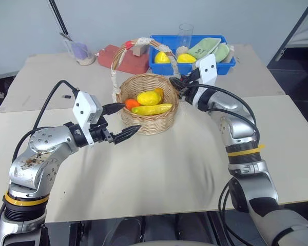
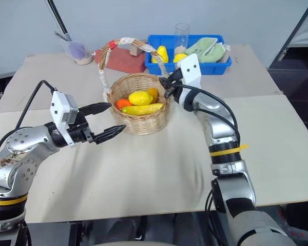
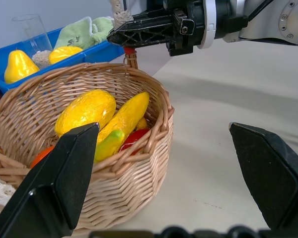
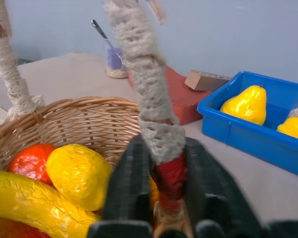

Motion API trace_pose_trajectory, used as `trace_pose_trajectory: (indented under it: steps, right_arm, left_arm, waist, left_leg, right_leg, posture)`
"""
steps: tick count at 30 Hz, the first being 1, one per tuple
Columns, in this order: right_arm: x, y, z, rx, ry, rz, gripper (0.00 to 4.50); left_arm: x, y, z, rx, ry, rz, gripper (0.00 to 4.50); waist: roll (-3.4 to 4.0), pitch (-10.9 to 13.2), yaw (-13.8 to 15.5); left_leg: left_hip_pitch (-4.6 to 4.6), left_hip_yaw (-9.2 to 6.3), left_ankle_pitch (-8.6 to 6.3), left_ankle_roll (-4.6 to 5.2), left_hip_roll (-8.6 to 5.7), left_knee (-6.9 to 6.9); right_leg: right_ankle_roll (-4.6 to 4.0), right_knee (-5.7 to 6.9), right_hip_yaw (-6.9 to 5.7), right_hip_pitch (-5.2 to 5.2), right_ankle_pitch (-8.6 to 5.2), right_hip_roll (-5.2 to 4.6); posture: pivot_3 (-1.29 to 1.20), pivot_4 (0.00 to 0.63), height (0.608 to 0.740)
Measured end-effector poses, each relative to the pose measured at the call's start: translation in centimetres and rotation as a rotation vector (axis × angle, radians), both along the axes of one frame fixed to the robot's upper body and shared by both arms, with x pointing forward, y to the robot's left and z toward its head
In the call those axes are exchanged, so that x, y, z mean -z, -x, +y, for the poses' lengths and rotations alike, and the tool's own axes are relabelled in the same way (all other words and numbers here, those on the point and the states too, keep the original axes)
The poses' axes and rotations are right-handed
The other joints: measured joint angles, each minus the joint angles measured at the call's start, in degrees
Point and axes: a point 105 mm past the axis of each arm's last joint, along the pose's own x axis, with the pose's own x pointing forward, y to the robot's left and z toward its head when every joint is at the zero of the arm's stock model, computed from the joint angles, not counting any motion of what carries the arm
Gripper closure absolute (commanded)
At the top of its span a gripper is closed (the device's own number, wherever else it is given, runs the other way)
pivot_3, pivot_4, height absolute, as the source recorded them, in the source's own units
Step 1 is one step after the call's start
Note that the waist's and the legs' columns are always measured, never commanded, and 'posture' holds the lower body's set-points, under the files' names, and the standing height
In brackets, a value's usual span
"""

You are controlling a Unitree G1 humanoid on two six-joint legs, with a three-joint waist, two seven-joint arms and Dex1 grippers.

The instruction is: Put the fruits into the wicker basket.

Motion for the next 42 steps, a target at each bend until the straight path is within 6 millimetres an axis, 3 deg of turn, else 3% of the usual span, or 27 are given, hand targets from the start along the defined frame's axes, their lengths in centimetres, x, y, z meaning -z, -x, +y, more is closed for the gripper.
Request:
trace_pose_trajectory:
  steps: [5,8,11,13,17,20,22,31,32,36,39,42]
  right_arm:
    - [-0.1,0.0,-0.2,0.01,0.014,-0.015,4.32]
    - [-0.8,-0.1,-1.9,0.052,0.058,-0.074,4.32]
    - [-1.4,-0.3,-5.8,0.146,0.106,-0.119,4.32]
    - [-1.4,-0.2,-9.7,0.24,0.142,-0.128,4.32]
    - [-0.8,0.6,-14.2,0.347,0.15,-0.098,4.32]
    - [-0.5,1.0,-16.3,0.406,0.134,-0.064,4.32]
    - [-0.6,1.2,-16.8,0.422,0.118,-0.055,3.31]
    - [-1.5,2.4,-17.3,0.415,0.083,-0.033,0.21]
    - [-1.5,2.9,-17.4,0.397,0.093,-0.02,0.04]
    - [-0.7,5.4,-18.7,0.33,0.185,0.056,0.04]
    - [0.8,7.7,-19.8,0.253,0.285,0.147,0.04]
    - [1.7,9.4,-19.3,0.144,0.357,0.201,0.04]
  left_arm:
    - [0.0,-0.1,-0.1,0.0,0.0,-0.005,0.0]
    - [0.0,0.0,-0.3,0.012,0.004,-0.006,0.0]
    - [-0.1,0.0,-0.6,0.028,0.008,-0.008,0.0]
    - [-0.1,0.0,-0.7,0.033,0.005,-0.009,0.0]
    - [-0.3,0.0,-1.1,0.062,0.011,-0.011,0.0]
    - [-0.3,0.1,-1.3,0.081,0.012,-0.009,0.0]
    - [-0.4,0.1,-1.3,0.089,0.011,-0.009,0.0]
    - [-0.2,0.0,-0.7,0.078,-0.002,-0.002,0.0]
    - [0.1,0.0,-0.2,0.058,-0.016,0.011,0.0]
    - [2.1,0.2,3.5,-0.094,-0.118,0.084,0.0]
    - [4.3,1.4,7.1,-0.226,-0.213,0.157,0.0]
    - [5.8,3.0,9.3,-0.289,-0.26,0.225,0.0]
  waist:
    - [0.0,0.0,-0.3]
    - [0.0,0.0,-0.2]
    - [-0.01,0.0,0.2]
    - [-0.01,0.0,0.6]
    - [-0.01,0.0,0.7]
    - [0.0,0.0,0.7]
    - [0.0,0.0,0.7]
    - [0.0,0.0,1.0]
    - [-0.01,0.0,1.0]
    - [0.0,0.0,1.0]
    - [0.0,0.0,1.0]
    - [0.0,0.0,1.0]
  left_leg:
    - [-0.03,0.0,0.0,0.0,0.0,0.0]
    - [-0.06,0.0,0.0,0.01,-0.02,0.0]
    - [-0.1,0.0,-0.01,0.02,-0.05,0.01]
    - [-0.09,0.01,-0.01,0.03,-0.06,0.01]
    - [-0.02,0.06,-0.01,0.03,-0.01,0.0]
    - [0.02,0.16,-0.01,0.04,0.02,0.0]
    - [0.04,0.22,-0.02,0.05,0.06,0.0]
    - [0.01,0.27,-0.06,0.12,0.06,0.0]
    - [0.02,0.28,-0.08,0.15,0.06,0.0]
    - [0.03,0.3,-0.14,0.26,0.07,0.0]
    - [0.12,0.33,-0.41,0.71,0.1,-0.01]
    - [0.16,0.42,-0.44,0.75,0.19,-0.02]
  right_leg:
    - [0.0,0.14,0.0,0.0,0.0,0.0]
    - [0.02,0.12,-0.01,-0.02,0.01,-0.02]
    - [0.04,0.08,-0.02,-0.01,0.02,-0.04]
    - [0.04,0.01,-0.01,0.01,0.02,-0.04]
    - [0.04,-0.19,0.05,0.03,0.02,0.0]
    - [0.04,-0.19,0.2,0.04,0.02,0.05]
    - [0.04,-0.19,0.28,0.04,0.02,0.1]
    - [0.05,-0.17,0.33,0.03,0.02,0.09]
    - [0.05,-0.18,0.34,0.04,0.02,0.09]
    - [0.05,-0.25,0.37,0.04,0.02,0.1]
    - [0.05,-0.29,0.42,0.06,0.02,0.11]
    - [0.04,-0.36,0.52,0.09,0.02,0.18]
  posture:
    - [0.0,0.15,0.74]
    - [0.0,0.15,0.74]
    - [0.0,0.15,0.74]
    - [0.0,0.15,0.74]
    - [0.0,0.15,0.74]
    - [0.0,0.15,0.74]
    - [0.0,0.15,0.74]
    - [0.0,0.15,0.74]
    - [0.0,0.15,0.74]
    - [0.0,0.15,0.74]
    - [0.0,0.15,0.74]
    - [0.0,0.15,0.74]
